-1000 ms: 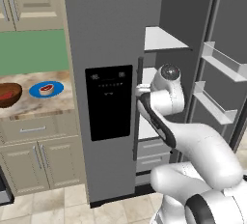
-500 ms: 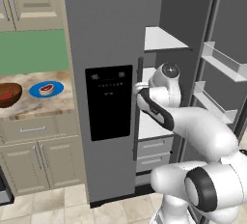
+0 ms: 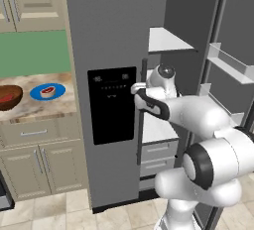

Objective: Place one of the steaks on the plate and the other in the bowl. Then place the bowl in the fridge.

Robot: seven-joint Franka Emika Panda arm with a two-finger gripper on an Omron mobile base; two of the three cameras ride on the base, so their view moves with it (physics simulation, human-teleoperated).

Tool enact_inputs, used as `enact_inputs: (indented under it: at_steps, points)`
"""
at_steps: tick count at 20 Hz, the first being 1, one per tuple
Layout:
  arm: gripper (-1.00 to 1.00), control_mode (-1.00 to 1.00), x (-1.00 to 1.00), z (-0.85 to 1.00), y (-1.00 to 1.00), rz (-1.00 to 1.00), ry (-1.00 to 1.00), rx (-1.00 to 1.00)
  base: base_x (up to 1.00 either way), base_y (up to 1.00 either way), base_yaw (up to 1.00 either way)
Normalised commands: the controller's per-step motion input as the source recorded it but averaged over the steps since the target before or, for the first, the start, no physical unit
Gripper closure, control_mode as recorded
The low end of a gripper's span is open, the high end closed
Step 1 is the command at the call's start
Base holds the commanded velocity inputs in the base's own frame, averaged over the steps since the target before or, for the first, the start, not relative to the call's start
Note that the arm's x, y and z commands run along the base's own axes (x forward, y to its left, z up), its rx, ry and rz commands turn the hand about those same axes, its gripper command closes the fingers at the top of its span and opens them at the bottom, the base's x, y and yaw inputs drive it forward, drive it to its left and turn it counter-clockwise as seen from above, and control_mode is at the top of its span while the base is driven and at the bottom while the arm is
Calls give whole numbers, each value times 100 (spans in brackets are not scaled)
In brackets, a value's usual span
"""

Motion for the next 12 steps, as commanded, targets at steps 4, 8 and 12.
enact_inputs:
  at_steps: [4, 8, 12]
  points:
    - [-100, -100, 23, -17, 0, 0, -1, 0, 0, 0, 0]
    - [-100, -100, 40, -21, 2, 0, -1, 0, 0, 0, 0]
    - [-100, -100, 41, -14, 0, 0, 0, -1, 0, 0, 0]
